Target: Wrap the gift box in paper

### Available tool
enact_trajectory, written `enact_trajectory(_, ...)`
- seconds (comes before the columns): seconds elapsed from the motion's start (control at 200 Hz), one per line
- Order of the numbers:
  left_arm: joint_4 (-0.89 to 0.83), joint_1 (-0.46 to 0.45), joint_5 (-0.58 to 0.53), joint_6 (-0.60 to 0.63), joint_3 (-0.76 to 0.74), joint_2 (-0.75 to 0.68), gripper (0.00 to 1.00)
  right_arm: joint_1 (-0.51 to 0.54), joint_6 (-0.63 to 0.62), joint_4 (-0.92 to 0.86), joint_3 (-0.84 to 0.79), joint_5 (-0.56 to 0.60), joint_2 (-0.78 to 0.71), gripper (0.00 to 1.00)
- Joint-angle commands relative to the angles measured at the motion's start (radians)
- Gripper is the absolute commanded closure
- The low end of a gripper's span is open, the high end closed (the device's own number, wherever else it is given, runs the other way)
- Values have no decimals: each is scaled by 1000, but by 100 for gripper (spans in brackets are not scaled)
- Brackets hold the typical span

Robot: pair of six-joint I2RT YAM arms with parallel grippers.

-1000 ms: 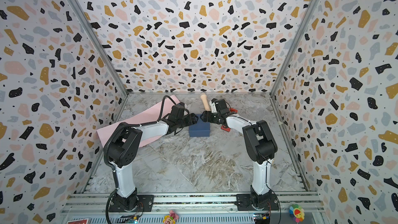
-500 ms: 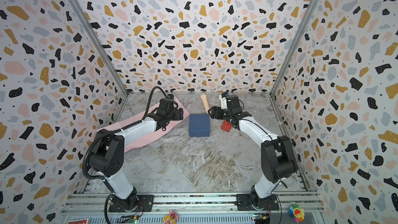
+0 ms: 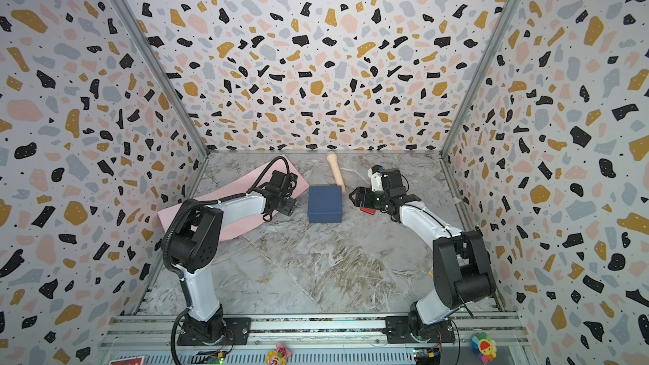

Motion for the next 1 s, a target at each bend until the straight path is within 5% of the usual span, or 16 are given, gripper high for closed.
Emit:
enact_trajectory(0.0,-2,-4,-31,54,56,30,23,-3,-1,7,-15,-34,-33,15)
enact_trajectory(0.37,5,-16,-92,101,131,129,47,-8,-4,9,-32,-36,-32,15)
enact_trajectory(0.696,64,-24,-132,102,110,126,79,-8,4,18,-49,-57,-22,15)
enact_trajectory(0.996,142,-24,-238,-24,41,-16,100,-6,52,11,-84,-107,-103,15)
